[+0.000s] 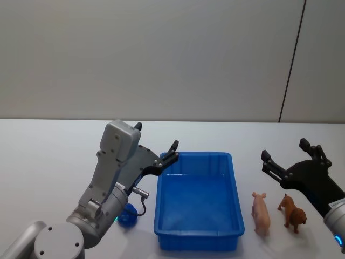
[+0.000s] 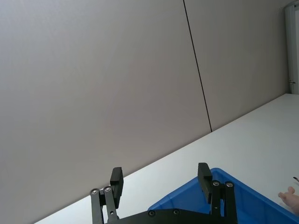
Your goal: Pick up the two dolls from the table and place them into the box.
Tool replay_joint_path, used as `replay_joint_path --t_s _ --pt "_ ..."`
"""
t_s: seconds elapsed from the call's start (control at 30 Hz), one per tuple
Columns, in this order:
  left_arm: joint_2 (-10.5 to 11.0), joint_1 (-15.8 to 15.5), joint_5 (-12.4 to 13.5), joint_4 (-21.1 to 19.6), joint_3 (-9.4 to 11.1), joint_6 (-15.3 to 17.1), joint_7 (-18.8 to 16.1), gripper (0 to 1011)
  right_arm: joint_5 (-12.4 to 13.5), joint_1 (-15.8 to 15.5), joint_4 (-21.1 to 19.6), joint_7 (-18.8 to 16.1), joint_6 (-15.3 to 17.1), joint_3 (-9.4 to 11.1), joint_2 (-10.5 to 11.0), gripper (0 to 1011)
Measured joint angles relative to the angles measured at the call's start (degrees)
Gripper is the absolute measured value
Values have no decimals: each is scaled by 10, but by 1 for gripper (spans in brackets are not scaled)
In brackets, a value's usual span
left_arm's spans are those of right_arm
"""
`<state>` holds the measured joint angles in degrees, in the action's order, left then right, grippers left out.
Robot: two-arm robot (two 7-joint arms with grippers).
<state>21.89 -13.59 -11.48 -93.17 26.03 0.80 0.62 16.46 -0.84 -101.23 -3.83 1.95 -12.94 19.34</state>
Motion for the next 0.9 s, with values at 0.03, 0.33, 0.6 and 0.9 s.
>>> replay_joint_path --t_s 0.03,0.33,0.6,0.9 --pt "0 0 0 0 0 0 0 1001 0 0 0 0 0 0 0 1001" --pt "0 0 0 0 0 0 0 1001 0 0 0 0 0 0 0 1001" --pt "0 0 0 0 0 0 0 1002 0 0 0 0 0 0 0 1001" --pt "0 0 0 0 0 0 0 1002 0 2 4 -4 2 3 2 1000"
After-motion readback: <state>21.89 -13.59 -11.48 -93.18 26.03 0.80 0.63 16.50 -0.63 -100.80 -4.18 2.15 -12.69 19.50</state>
